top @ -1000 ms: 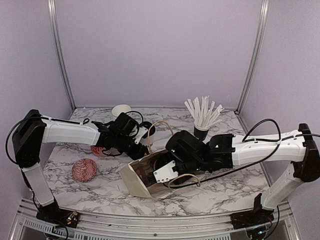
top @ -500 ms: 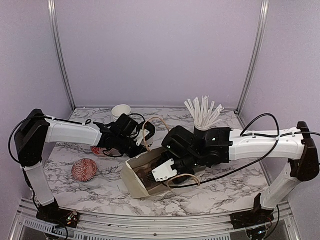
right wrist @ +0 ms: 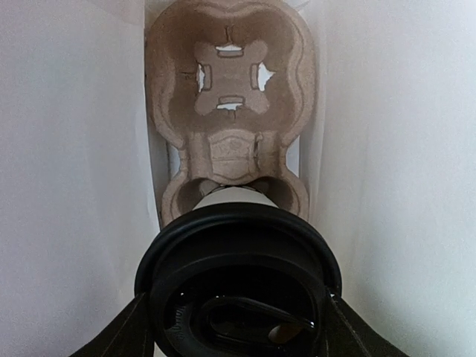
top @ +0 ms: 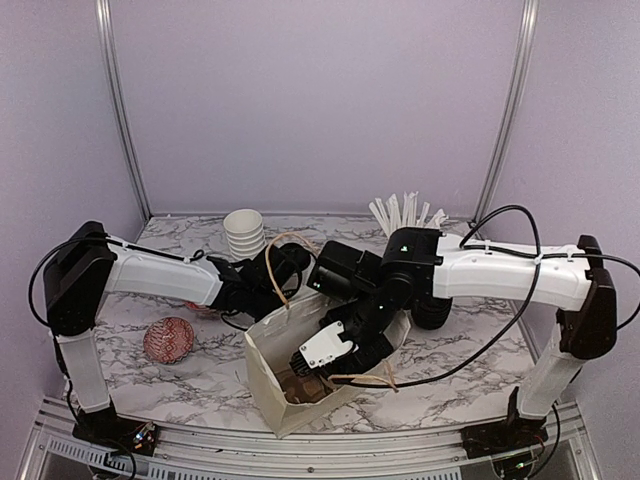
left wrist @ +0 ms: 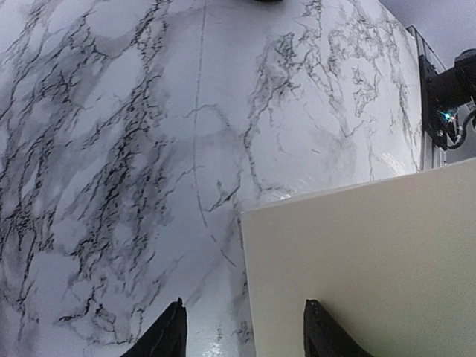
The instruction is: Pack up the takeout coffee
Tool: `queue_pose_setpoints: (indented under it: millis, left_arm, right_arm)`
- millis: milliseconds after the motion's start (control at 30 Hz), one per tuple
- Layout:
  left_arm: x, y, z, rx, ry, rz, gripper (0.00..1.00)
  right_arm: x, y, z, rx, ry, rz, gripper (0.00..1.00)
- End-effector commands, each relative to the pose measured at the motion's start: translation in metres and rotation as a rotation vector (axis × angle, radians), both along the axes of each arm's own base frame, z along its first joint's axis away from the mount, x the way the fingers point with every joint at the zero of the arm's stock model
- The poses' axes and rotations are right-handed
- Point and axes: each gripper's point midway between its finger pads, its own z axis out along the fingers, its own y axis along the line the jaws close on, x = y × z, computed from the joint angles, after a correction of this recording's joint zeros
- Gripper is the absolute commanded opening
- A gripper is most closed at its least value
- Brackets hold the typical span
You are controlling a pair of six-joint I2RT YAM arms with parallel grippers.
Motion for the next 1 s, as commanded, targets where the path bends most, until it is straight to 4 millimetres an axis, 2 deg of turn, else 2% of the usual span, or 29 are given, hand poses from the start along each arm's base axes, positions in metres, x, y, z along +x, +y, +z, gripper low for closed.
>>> queue_pose_setpoints:
  millis: [0,133,433,600,733,933,967]
  left_arm:
    - [-0.013,-0.013,0.018,-0.059,-0.002,-0.089,0.56]
    - [-0.008,-0.001,0.022,-0.061,-0.039,-0.093,0.6]
    - [0.039,0.05,0.04,-0.027,-0.127,0.076,0.61]
    - [0.053,0.069,0.054,-0.027,-0.16,0.135,0.61]
    - [0.054,0.074,0.067,-0.042,-0.175,0.143,0.61]
    - [0.058,0.085,0.096,-0.035,-0.217,0.149,0.64]
    - [0.059,0.087,0.101,-0.032,-0.225,0.154,0.64]
  right_arm:
    - [-0.016,-0.003,0.0,-0.027,0.172,-0.008,0.6]
    - [-0.011,-0.007,-0.014,-0.056,0.181,-0.02,0.6]
    - [0.001,-0.013,-0.042,-0.065,0.123,-0.051,0.58]
    - [0.01,-0.016,-0.05,-0.063,0.073,-0.072,0.57]
    - [0.005,-0.011,-0.034,-0.047,0.107,-0.07,0.6]
    - [-0.006,-0.001,0.01,0.013,0.183,-0.027,0.79]
    - [-0.005,0.0,0.015,0.022,0.181,-0.026,0.86]
